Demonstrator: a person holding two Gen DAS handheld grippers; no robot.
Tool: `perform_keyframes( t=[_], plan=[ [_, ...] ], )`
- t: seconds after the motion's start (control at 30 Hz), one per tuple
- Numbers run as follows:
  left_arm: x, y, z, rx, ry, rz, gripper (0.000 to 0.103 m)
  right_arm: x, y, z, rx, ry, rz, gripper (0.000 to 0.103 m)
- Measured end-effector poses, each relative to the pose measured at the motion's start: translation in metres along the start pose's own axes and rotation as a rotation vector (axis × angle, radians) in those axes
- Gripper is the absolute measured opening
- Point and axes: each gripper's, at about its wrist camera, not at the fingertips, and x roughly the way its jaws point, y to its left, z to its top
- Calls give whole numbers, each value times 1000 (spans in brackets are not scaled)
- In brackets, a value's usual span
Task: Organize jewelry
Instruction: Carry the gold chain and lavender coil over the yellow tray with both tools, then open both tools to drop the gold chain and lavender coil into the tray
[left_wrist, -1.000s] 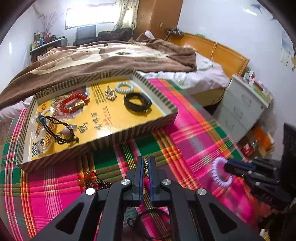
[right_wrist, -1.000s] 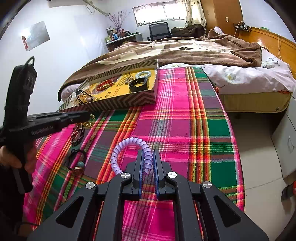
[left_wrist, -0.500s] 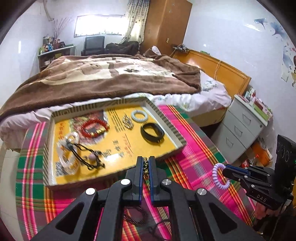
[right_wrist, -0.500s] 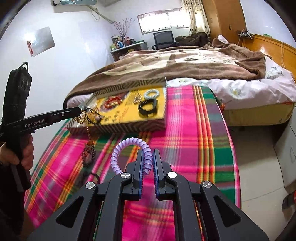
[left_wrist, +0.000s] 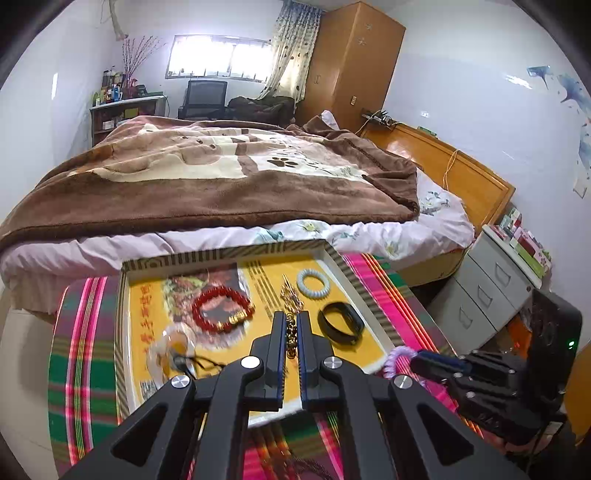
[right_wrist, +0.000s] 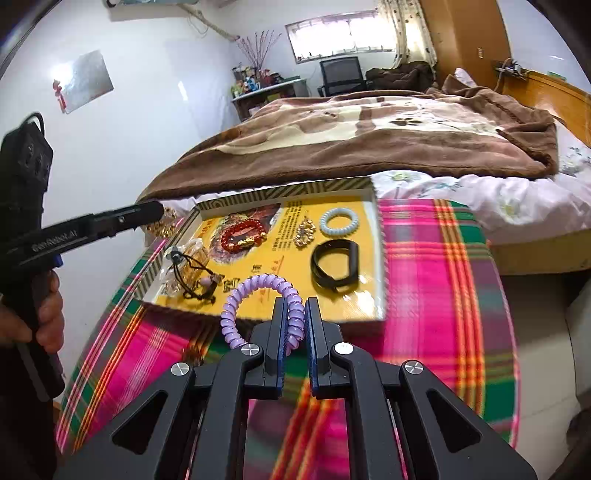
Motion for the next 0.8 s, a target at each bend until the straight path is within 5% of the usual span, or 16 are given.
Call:
perform_keyframes(
  t=[0.27, 0.8],
  plan=[
    [37, 29, 13, -37, 28, -9, 5, 51, 8, 17, -12, 54, -17, 9],
    [106, 43, -20, -47, 186, -14, 5, 104, 9, 22, -34, 132, -71, 9]
  ],
)
